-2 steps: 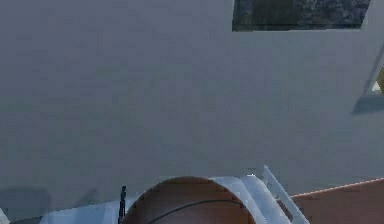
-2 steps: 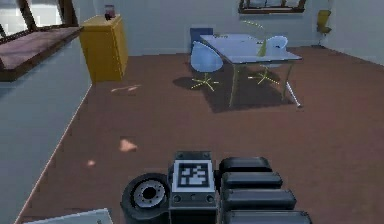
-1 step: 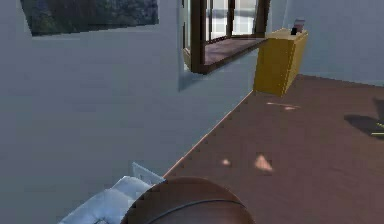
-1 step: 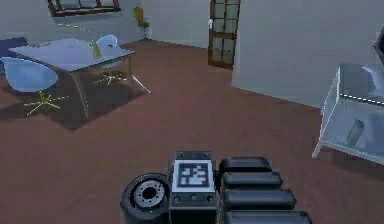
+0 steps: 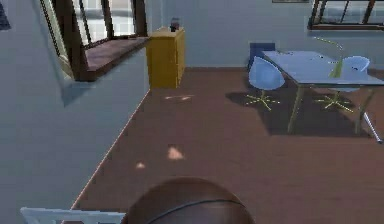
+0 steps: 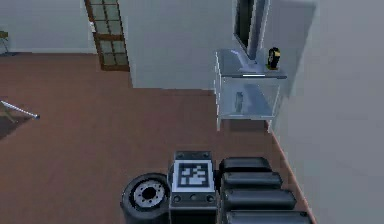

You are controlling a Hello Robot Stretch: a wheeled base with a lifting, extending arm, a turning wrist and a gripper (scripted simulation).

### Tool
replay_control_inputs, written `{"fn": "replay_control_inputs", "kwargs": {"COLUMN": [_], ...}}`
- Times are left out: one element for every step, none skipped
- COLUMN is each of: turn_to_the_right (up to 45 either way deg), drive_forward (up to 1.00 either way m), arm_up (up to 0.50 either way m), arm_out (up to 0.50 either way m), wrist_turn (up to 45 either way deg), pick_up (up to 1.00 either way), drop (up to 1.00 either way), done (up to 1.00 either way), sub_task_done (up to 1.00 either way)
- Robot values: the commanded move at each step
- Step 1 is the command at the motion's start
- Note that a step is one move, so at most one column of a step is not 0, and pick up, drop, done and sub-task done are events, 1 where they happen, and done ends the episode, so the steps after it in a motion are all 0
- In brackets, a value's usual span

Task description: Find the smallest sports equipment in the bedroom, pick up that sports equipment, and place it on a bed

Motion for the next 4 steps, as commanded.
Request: {"fn": "replay_control_inputs", "kwargs": {"turn_to_the_right": [0.0, -45.0, -45.0, -45.0], "drive_forward": [0.05, 0.0, 0.0, 0.0], "arm_up": [0.0, 0.0, 0.0, 0.0], "arm_out": [0.0, 0.0, 0.0, 0.0], "wrist_turn": [0.0, 0.0, 0.0, 0.0], "pick_up": [0.0, 0.0, 0.0, 0.0], "drop": [0.0, 0.0, 0.0, 0.0], "done": [0.0, 0.0, 0.0, 0.0], "sub_task_done": [0.0, 0.0, 0.0, 0.0]}}
